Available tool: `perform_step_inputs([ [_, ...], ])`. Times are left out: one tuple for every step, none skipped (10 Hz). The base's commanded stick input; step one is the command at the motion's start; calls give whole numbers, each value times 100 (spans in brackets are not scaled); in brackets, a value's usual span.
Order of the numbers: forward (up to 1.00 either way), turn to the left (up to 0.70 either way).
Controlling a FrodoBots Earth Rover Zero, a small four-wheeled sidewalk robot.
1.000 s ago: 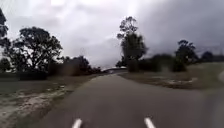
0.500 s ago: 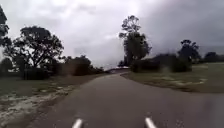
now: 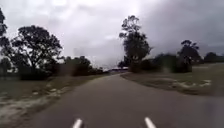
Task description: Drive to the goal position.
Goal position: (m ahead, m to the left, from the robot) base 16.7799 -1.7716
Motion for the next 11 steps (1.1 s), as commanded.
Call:
perform_step_inputs([
  [84, 3],
  [84, 3],
  [84, 3],
  [84, 3],
  [84, 3],
  [84, 3],
  [84, 3],
  [84, 3],
  [84, 3],
  [84, 3],
  [84, 3],
])
